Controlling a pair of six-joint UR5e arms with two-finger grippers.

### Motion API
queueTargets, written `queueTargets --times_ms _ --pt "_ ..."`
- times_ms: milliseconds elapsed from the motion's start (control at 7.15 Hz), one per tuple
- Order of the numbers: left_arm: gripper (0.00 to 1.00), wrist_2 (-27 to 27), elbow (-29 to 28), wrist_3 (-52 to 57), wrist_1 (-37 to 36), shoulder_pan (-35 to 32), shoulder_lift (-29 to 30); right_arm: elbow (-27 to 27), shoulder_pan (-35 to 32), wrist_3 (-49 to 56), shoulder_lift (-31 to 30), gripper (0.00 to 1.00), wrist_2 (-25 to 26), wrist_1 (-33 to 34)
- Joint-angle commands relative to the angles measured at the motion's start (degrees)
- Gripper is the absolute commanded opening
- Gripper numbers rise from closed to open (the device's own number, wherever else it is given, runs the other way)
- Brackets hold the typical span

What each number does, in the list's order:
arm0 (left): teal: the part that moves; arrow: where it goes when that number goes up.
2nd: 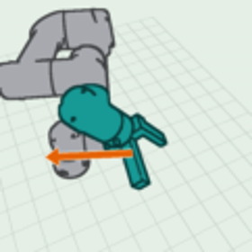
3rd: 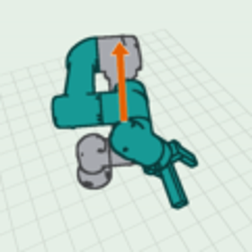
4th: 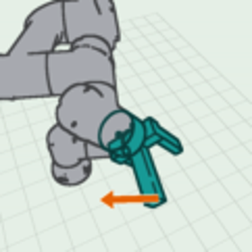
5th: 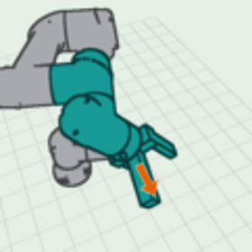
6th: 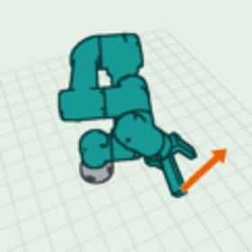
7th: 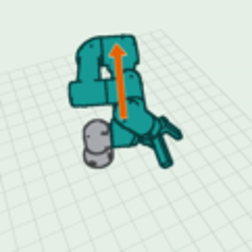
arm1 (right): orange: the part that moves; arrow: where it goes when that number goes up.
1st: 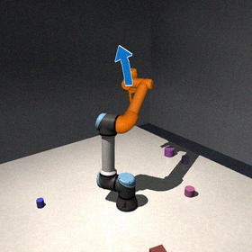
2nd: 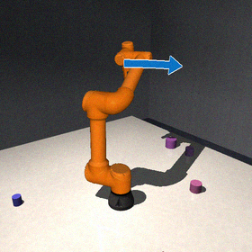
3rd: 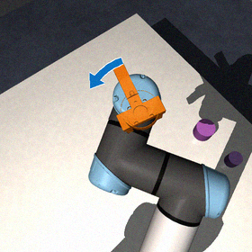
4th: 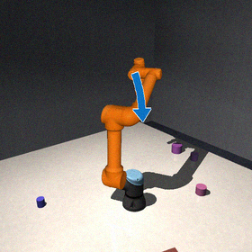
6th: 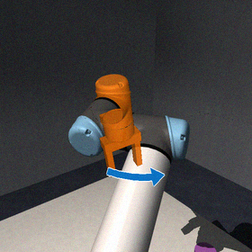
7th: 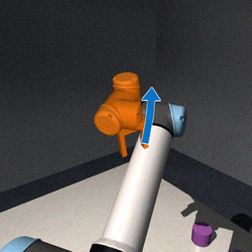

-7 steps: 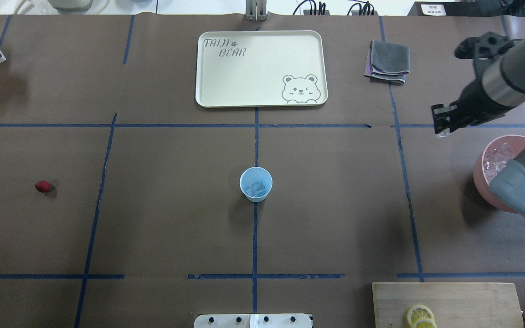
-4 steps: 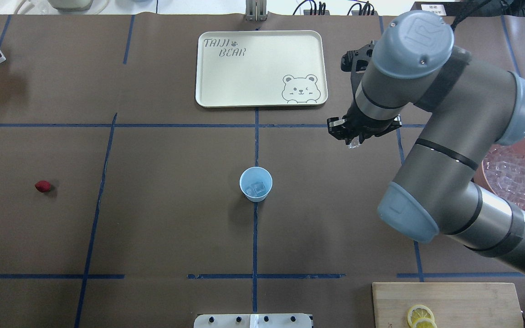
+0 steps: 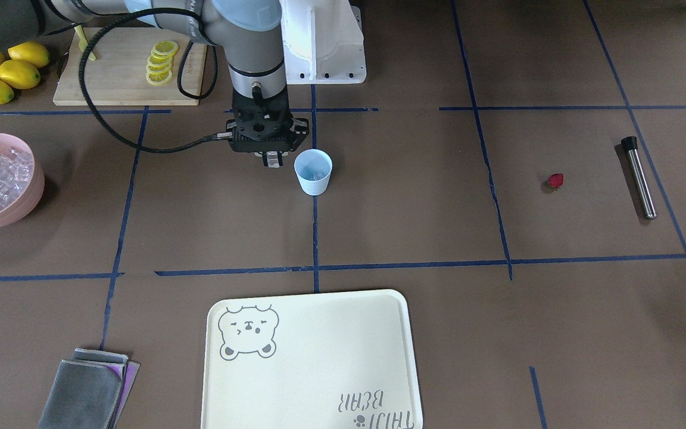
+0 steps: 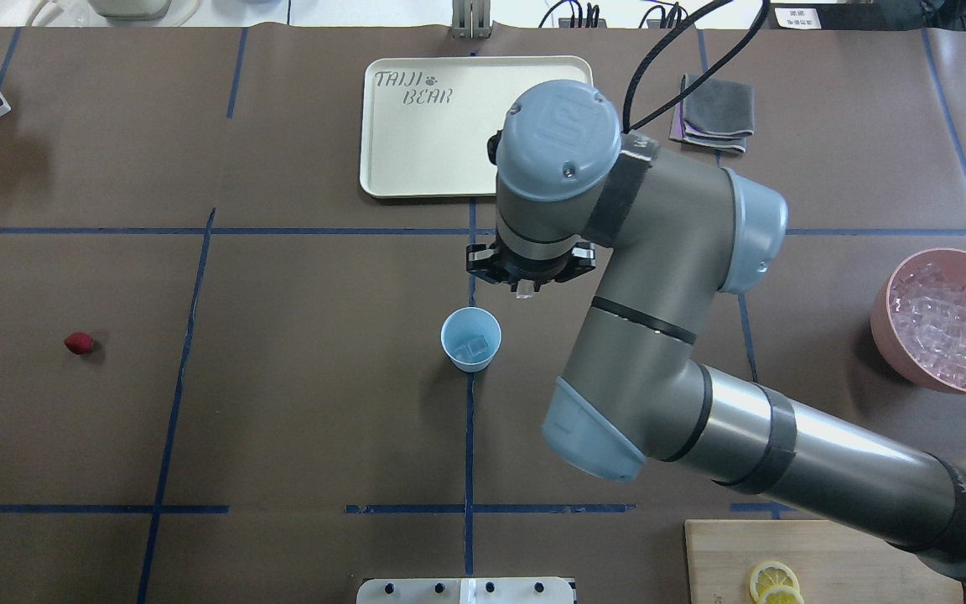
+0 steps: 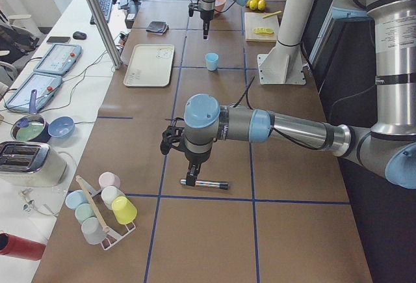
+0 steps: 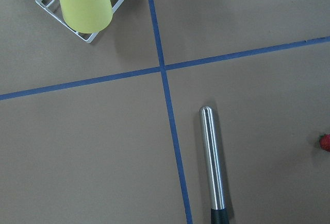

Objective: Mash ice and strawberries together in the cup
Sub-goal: 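Carry the ice cube with the right gripper over the light-blue cup, then open the right gripper to drop the ice cube into the cup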

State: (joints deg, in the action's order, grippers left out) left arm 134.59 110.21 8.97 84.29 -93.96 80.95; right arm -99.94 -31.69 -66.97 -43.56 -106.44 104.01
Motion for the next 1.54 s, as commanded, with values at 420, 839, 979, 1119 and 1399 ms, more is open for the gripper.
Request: queueTargets --times_ms 420,839,979,1119,1399 --pt "1.0 0.0 -0.3 0.0 0.0 0.0 0.0 7.4 3.2 -4.7 4.1 0.0 -0.1 -3.6" --pt "1.0 0.1 -0.5 0.1 0.0 0.1 0.0 8.6 4.0 -4.8 4.1 0.03 -0.1 -3.5" --pt "1.0 0.1 -0.5 0.1 0.0 0.0 0.0 8.5 4.2 -4.8 4.1 0.11 -0.2 -3.4" --pt "1.0 0.1 -0.6 0.1 0.0 0.0 0.0 8.5 4.2 -4.8 4.1 0.25 -0.3 -3.3" --pt "1.0 0.1 -0.7 0.1 0.0 0.0 0.0 8.4 4.2 -4.7 3.7 0.63 -0.4 -3.4"
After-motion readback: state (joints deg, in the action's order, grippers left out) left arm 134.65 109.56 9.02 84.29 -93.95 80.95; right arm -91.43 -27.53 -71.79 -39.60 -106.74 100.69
